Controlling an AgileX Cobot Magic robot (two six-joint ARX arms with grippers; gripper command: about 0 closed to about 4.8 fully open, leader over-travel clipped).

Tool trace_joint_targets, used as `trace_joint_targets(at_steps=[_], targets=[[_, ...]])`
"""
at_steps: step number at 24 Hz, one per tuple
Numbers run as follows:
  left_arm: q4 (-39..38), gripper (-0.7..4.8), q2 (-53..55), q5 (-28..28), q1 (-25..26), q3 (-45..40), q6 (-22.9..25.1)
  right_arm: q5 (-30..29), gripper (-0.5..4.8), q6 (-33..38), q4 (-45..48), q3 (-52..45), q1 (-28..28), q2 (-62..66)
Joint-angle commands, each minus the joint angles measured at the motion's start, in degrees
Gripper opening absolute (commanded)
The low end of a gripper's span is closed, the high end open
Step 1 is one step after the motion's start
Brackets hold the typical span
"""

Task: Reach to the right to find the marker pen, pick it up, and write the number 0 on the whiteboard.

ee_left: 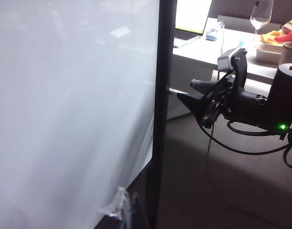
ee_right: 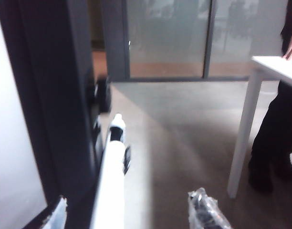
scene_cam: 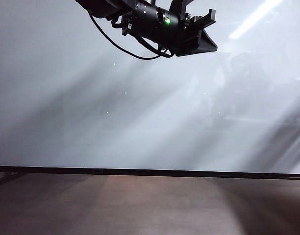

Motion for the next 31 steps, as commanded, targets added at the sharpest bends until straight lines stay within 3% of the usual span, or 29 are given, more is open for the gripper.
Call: trace_joint_targets(at_steps=[1,16,19,23,25,31], targets=[[-0.3,-0.05,-0.2,0.2,-0.2,0.3,0.0,-0.2,3.28,-1.9,1.9,0.9,0.0,1.0],[-2.7,-0.05,-0.2,0.2,0.1,0.3,0.2,1.4,3.23,-4.0,0.9,2.9,1.9,2.6],[-2.7,-0.05,-0.2,0.2,0.2,0.3,0.2,1.5,2.61,-3.1,1.0,2.9,1.8,2.6],[-2.8,-0.05,-0.2,0.2,0.2,0.3,0.6,1.6,2.60,-3.1,1.0,2.9,1.8,2.6],[-3.3,-0.05,-0.2,0.2,0.2,0.3,0.6,1.6,1.82,-3.1,1.0,2.9,1.7,2.6],[-5.7,-0.05,-0.2,0.2,0.2,0.3,1.7,1.6,1.77,-3.1,1.0,2.9,1.7,2.6]])
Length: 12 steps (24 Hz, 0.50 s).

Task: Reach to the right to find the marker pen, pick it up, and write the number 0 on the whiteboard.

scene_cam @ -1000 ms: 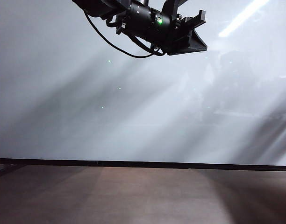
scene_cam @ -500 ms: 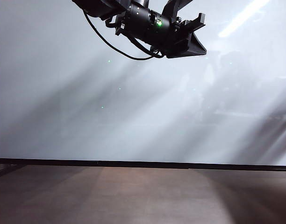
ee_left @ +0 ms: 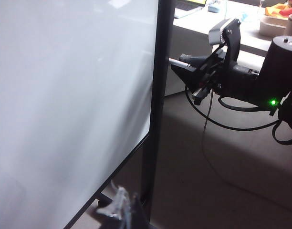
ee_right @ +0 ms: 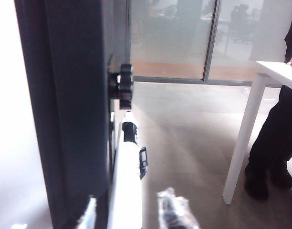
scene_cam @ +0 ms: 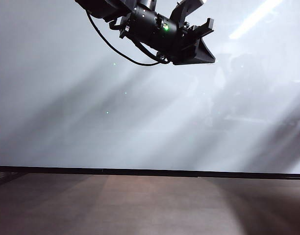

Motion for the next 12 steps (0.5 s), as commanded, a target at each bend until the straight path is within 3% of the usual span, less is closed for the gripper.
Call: trace_joint_targets(at_steps=[1,9,12], targets=[[0.5,-0.05,-0.2,0.2,0.0,0.3,0.5,0.1,1.76,0.0,0.8,0.2,-0.1,-0.2],[0.1,-0.05,-0.2,0.2,0.0,0.3,0.5,0.1,1.74,0.0,0.8,0.2,0.0,-0.2],[-1.0,-0.05,-0.2,0.2,0.0,0.3,0.6,0.1,1.47,0.0,0.8,0.2,0.1,-0.2]])
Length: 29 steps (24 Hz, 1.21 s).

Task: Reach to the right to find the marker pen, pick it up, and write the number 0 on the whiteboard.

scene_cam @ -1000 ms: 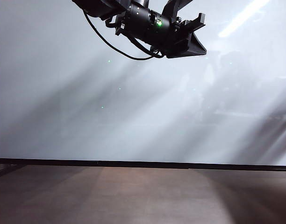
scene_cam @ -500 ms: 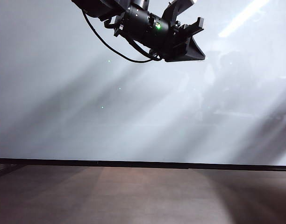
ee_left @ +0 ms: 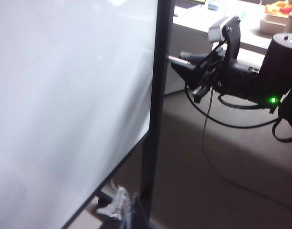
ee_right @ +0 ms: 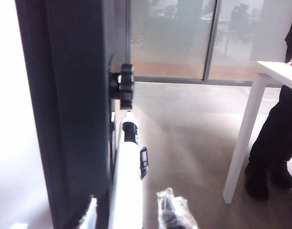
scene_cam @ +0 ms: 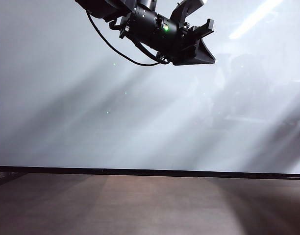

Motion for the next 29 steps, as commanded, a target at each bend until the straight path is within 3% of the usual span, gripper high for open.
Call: trace_joint_targets(at_steps=[1,4,6,9,12,17,21,24,25,27,29], targets=[[-0.6,-0.05,-0.2,0.2,0.0,0.3,0.4,0.1,1.47,0.0,0.9,0.2,0.0,-0.2],[-0.7,-0.05,-0.2,0.2,0.0,0.3,0.4,0.1,1.42,0.0,0.8,0.2,0.0,-0.2],[-0.7,-0.05,-0.2,0.2,0.0,0.3,0.4,0.1,0.46,0.0,0.8,0.2,0.0,-0.2],[-0.7,-0.05,-0.2,0.2,0.0,0.3,0.4,0.1,-0.04,0.0,0.9,0.2,0.0,-0.2],[-0.7,-0.05,-0.2,0.2,0.0,0.3,0.4,0.2,-0.04,0.0,2.5,0.2,0.0,-0.2],[-1.2,-0.05,-1.2,0.2,0.1,0.3,0.5,7.4,-0.04,0.0,4.6,-0.9,-1.4,-1.9],[-4.6,-0.05,-5.7,0.2,1.7,0.3,2.1,11.7,-0.04,0.4,3.3,-7.7,-4.7,-10.7],[-7.0,-0.05,-10.4,0.2,3.2,0.3,1.7,13.2,-0.04,2.0,-9.9,-11.5,-4.9,-21.7],[-8.9,-0.05,-13.9,0.5,4.5,0.3,0.0,13.3,-0.04,2.3,-21.0,-12.7,-4.2,-29.7],[-11.5,-0.05,-18.7,4.3,6.6,0.3,-6.0,15.1,-0.04,2.3,-33.3,-13.5,-2.5,-40.0],[-16.7,-0.05,-24.0,6.6,6.5,0.3,-6.3,20.6,-0.04,2.3,-45.6,-13.5,-0.3,-51.4]])
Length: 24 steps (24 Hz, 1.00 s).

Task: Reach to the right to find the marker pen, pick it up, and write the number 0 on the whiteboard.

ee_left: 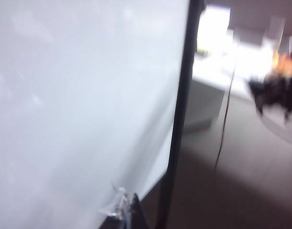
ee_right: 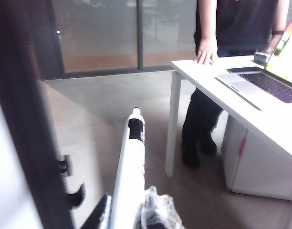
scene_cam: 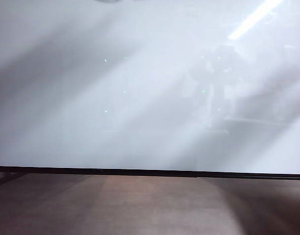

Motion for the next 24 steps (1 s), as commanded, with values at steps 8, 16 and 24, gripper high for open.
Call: trace_joint_targets(at_steps=[8,16,24], targets=[[-16.1,-0.05,-17.2,-3.9,-0.5,0.0,2.2,7.1,-0.04,0.5,-34.0,0.3,21.3,-37.7],[-18.2,-0.05,-17.7,-19.3,-0.5,0.0,4.6,7.6,-0.04,-2.8,-34.1,17.6,39.2,-25.0],[-19.1,-0.05,-17.7,-19.4,-0.5,0.0,5.0,3.3,-0.04,-7.8,-39.3,40.6,39.5,-6.1]])
